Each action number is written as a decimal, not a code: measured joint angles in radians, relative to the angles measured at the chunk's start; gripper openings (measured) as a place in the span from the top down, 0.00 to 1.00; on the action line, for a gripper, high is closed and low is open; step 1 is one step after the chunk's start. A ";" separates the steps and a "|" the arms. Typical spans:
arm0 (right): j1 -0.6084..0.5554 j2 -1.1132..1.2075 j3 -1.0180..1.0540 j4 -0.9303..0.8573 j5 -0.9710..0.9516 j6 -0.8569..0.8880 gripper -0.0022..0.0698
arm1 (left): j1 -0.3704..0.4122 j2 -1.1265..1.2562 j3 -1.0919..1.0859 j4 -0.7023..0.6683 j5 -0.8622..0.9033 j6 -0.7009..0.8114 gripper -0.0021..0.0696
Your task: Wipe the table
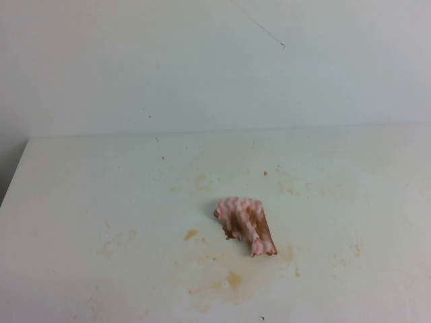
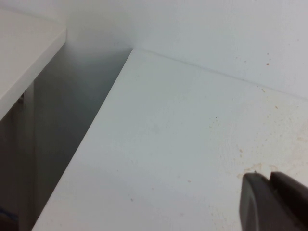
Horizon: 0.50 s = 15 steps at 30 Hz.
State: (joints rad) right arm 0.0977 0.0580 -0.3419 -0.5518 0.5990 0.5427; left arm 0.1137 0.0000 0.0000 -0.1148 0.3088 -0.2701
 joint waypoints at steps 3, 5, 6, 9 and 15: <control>0.000 0.000 0.033 0.078 -0.015 0.000 0.97 | 0.000 0.000 0.000 0.000 0.000 0.000 0.97; 0.000 0.000 0.043 0.106 -0.017 0.000 0.97 | 0.000 0.000 0.000 0.000 0.000 0.000 0.97; 0.000 0.000 0.045 0.114 -0.019 0.000 0.97 | 0.000 0.000 0.000 0.000 0.000 0.000 0.97; 0.000 0.000 0.045 0.153 -0.020 0.000 0.97 | 0.000 0.000 0.000 0.000 0.000 0.000 0.97; 0.000 0.000 0.045 0.205 -0.020 0.000 0.97 | 0.000 0.000 0.000 0.000 0.000 0.000 0.97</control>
State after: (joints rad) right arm 0.0977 0.0580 -0.2964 -0.3471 0.5787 0.5427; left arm 0.1137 0.0000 0.0000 -0.1148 0.3088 -0.2701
